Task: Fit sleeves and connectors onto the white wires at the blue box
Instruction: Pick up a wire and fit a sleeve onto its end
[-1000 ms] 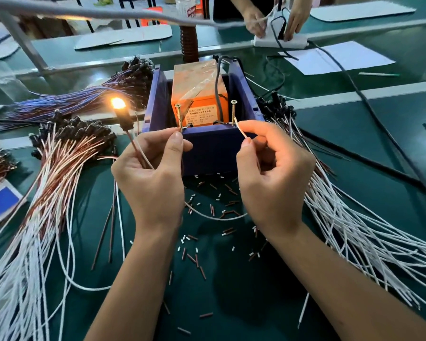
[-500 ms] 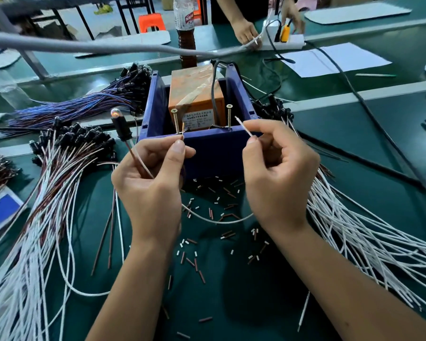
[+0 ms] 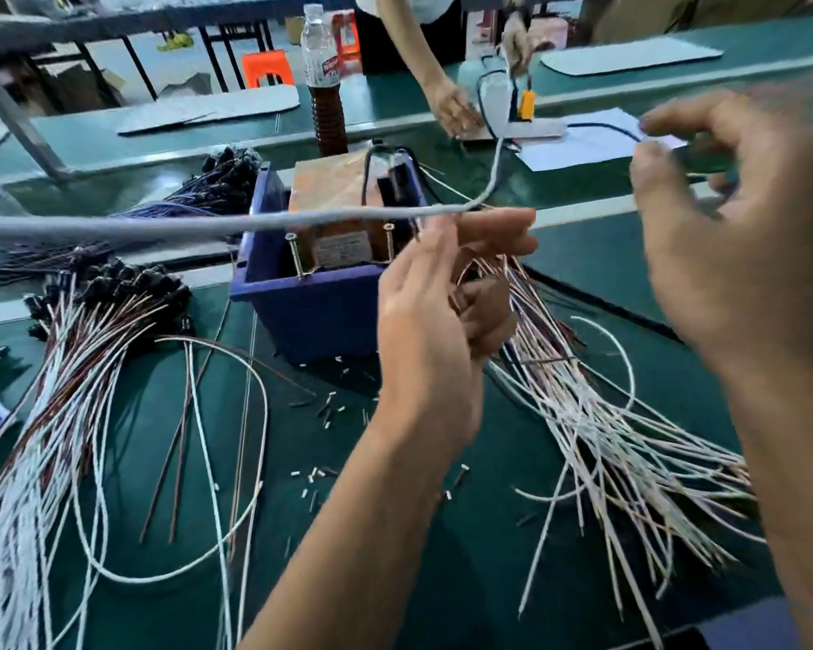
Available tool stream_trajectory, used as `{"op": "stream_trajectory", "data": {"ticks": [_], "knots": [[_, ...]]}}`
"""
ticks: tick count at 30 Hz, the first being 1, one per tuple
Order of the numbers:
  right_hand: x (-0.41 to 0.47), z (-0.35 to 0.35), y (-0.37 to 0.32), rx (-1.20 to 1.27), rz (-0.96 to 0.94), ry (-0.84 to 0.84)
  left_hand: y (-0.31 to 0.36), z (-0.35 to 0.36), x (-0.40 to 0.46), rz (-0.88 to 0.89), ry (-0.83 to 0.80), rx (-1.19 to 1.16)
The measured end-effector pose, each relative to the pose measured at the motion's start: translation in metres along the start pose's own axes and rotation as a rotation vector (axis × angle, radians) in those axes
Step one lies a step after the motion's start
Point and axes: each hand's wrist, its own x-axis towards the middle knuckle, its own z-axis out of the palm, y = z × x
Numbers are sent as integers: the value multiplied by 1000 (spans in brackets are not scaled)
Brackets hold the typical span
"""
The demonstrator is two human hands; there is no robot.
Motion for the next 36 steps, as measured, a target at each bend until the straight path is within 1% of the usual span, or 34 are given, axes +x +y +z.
{"op": "stream_trajectory", "data": {"ticks": [1, 2, 3, 5, 6, 9, 12, 14, 16, 18, 20, 21, 22, 23, 24, 25, 26, 27, 28, 30, 32, 34, 36], "knots": [[-3, -8, -5, 52, -60, -9, -6, 10, 4, -35, 2, -16], [-7, -14, -9, 99, -99, -63, -11, 19, 7, -75, 16, -39], [-11, -17, -13, 110, -105, -159, -17, 27, 10, -126, 51, -71], [-18, -16, -14, 58, -53, -364, -28, 39, 18, -244, 165, -170], [-21, -15, -12, 37, -15, -426, -34, 42, 22, -292, 219, -236], [-26, -14, -5, -48, 84, -495, -45, 47, 32, -380, 300, -382], [-27, -19, 6, -140, 137, -660, -48, 53, 45, -427, 321, -451], [-23, -30, 14, -140, 100, -710, -46, 59, 55, -453, 303, -470], [-17, -44, 20, -146, -13, -648, -44, 64, 65, -467, 276, -447], [-13, -58, 14, -28, -97, -530, -43, 65, 72, -457, 244, -331], [-11, -65, 10, 109, -110, -498, -46, 62, 79, -428, 213, -60], [-12, -63, 7, 67, -103, -519, -48, 59, 82, -396, 212, 136], [-14, -58, 6, -47, -101, -558, -51, 56, 86, -358, 223, 349], [-16, -50, 7, -204, -79, -645, -54, 51, 90, -311, 246, 544], [-18, -41, 8, -369, -50, -765, -56, 45, 94, -262, 275, 690], [-23, -29, 8, -493, -15, -889, -57, 40, 98, -224, 303, 782], [-28, -18, 9, -554, 5, -982, -58, 36, 101, -203, 327, 831], [-33, -8, 10, -565, 8, -1022, -59, 32, 105, -199, 345, 855], [-38, 0, 13, -554, 1, -1012, -60, 28, 108, -216, 358, 863], [-44, 8, 21, -525, -23, -925, -62, 21, 112, -271, 380, 889], [-50, 13, 27, -474, -31, -826, -64, 17, 110, -296, 365, 967], [-55, 19, 28, -489, -63, -735, -65, 15, 105, -294, 346, 1048], [-58, 24, 31, -478, -54, -662, -64, 15, 99, -271, 331, 1111]]}}
